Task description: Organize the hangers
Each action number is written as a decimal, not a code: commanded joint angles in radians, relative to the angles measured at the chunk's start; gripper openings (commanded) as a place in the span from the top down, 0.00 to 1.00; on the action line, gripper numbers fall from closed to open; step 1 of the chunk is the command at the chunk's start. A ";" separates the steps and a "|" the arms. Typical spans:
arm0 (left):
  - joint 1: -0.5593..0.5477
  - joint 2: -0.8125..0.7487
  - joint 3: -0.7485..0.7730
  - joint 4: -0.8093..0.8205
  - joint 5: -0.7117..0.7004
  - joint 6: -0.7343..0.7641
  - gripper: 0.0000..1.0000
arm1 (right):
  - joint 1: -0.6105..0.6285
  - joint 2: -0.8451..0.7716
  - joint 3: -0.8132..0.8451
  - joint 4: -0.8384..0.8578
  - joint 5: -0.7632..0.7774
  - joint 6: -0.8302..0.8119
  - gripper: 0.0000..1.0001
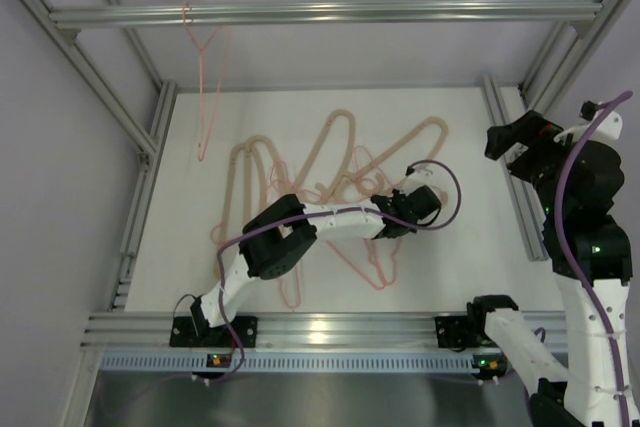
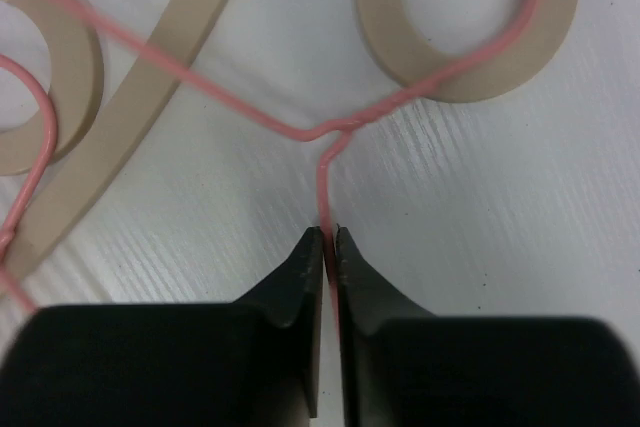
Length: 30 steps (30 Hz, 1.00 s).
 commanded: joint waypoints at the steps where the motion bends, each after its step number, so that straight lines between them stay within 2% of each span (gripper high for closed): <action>1: 0.003 0.025 0.003 0.021 0.023 -0.013 0.99 | -0.013 -0.010 0.004 0.023 0.012 -0.015 0.01; 8: 0.003 -0.111 -0.065 0.021 0.040 0.008 1.00 | -0.013 -0.007 0.011 0.024 0.020 -0.015 0.00; 13: 0.004 -0.312 -0.123 0.018 0.071 0.024 1.00 | -0.014 -0.001 0.025 0.026 0.041 -0.021 0.01; 20: 0.087 -0.571 -0.227 0.018 0.247 -0.021 1.00 | -0.013 0.022 0.056 0.027 0.049 -0.024 0.00; 25: 0.272 -0.794 -0.310 0.033 0.442 -0.041 1.00 | -0.014 0.040 0.073 0.027 0.054 -0.020 0.00; 26: 0.346 -0.853 -0.318 0.040 0.547 -0.050 1.00 | -0.014 0.048 0.076 0.026 0.054 -0.021 0.01; 29: 0.467 -0.953 -0.346 0.086 0.695 -0.090 1.00 | -0.014 0.060 0.087 0.027 0.049 -0.020 0.00; 30: 0.542 -0.972 -0.347 0.095 0.782 -0.100 1.00 | -0.013 0.063 0.088 0.027 0.051 -0.020 0.00</action>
